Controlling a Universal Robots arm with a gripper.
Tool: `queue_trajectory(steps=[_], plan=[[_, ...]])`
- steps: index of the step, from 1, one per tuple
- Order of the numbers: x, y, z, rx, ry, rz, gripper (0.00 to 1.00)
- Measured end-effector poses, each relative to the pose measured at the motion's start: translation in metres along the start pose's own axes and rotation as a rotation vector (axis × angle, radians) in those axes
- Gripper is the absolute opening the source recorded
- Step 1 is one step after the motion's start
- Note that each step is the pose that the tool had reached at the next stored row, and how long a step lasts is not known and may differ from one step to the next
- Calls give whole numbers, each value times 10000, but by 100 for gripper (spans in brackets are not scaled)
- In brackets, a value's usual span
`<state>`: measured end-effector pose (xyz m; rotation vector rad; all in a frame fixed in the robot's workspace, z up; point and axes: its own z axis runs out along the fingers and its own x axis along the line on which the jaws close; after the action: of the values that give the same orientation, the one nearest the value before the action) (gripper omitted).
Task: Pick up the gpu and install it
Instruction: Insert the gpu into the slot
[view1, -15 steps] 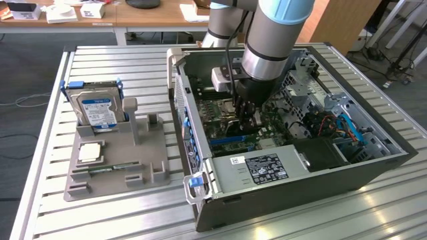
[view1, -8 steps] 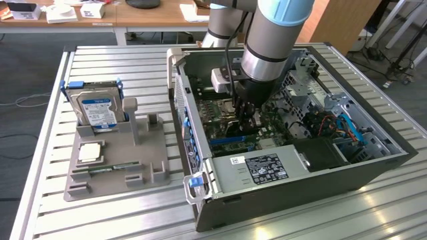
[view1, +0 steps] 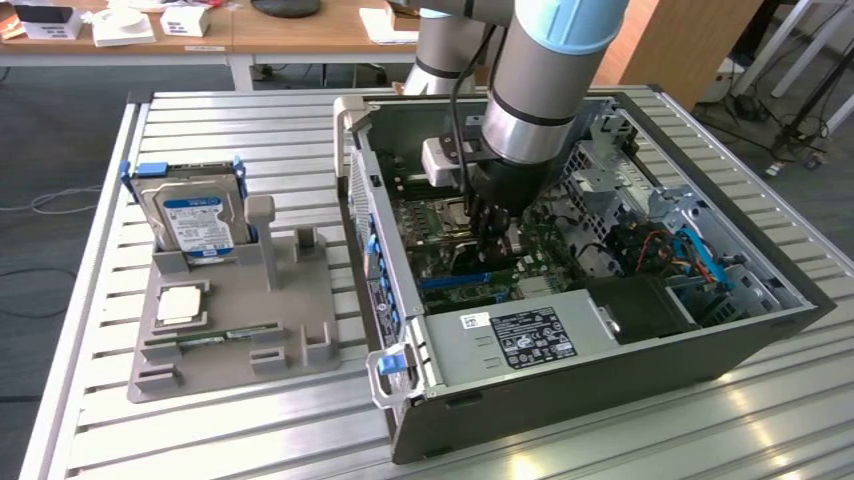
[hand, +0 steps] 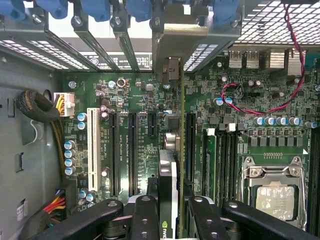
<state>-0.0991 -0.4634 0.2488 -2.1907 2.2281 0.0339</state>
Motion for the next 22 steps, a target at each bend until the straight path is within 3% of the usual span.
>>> queue_trajectory(steps=[22], plan=[[1, 37, 7, 92, -3, -6, 28]])
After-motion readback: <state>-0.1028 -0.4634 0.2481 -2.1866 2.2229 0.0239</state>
